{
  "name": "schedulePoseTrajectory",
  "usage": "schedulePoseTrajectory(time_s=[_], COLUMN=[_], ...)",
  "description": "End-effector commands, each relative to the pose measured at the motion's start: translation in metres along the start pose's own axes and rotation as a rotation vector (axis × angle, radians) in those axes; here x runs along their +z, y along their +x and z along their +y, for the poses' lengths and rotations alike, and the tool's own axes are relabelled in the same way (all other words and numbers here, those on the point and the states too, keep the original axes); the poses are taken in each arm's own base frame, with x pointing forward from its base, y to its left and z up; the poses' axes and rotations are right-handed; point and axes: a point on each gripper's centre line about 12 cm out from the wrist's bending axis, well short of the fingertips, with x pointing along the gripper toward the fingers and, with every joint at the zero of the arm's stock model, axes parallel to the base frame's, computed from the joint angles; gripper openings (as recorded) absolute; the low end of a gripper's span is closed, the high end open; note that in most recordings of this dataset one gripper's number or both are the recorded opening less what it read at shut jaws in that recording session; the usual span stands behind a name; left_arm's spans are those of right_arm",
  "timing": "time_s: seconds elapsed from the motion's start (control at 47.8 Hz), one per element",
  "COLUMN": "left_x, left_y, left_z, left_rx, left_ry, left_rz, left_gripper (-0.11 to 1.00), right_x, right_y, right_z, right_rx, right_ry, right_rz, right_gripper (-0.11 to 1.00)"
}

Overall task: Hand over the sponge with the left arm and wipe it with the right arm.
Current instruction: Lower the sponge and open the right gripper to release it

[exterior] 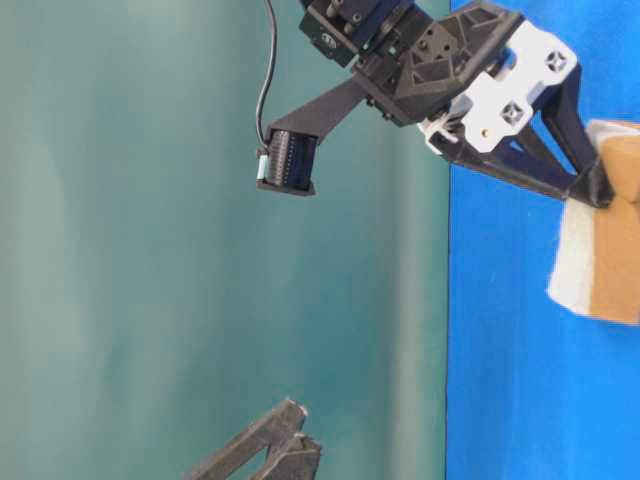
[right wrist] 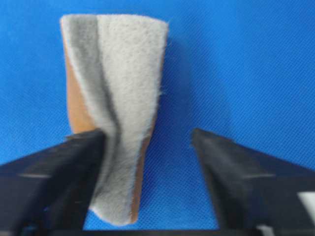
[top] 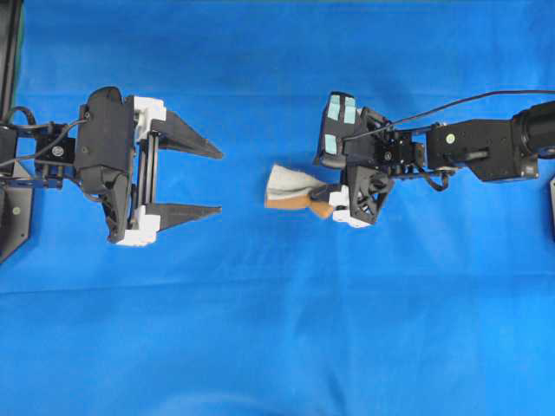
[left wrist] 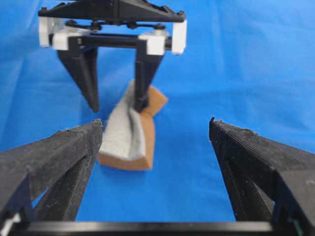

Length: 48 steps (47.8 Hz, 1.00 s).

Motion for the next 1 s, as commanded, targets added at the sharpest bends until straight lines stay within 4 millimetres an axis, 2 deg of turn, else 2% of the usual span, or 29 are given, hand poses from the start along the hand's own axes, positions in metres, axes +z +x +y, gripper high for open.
schedulePoseTrajectory(time_s=[0.0,0.334,0.564,0.732,0.878,0.982], left_x=[0.007,0.007,0.007,0.007,0.007,0.007], left_y=[0.0,0.0,-0.001,-0.001,-0.001,-0.001], left_z=[-0.001,-0.001,-0.001,-0.001,-0.001,-0.001], left_rx=[-0.001,-0.002,-0.002,-0.002,-0.002,-0.002], left_ry=[-0.002,-0.002,-0.002,-0.002,-0.002,-0.004], left_rz=[-0.026,-0.025,-0.025,-0.023,-0.022,-0.022], left_gripper=[0.87,0.87,0.87,0.87,0.87,0.87], right_x=[0.013,0.032,0.058,0.069,0.07,0.068], right_y=[-0.007,-0.031,-0.074,-0.105,-0.121,-0.125], right_z=[0.003,0.017,0.029,0.034,0.036,0.037], right_rx=[0.008,0.034,0.059,0.063,0.069,0.074], right_ry=[-0.002,-0.023,-0.056,-0.068,-0.071,-0.072], right_rz=[-0.042,-0.114,-0.221,-0.26,-0.288,-0.298], right_gripper=[0.73,0.72,0.72,0.72,0.72,0.72])
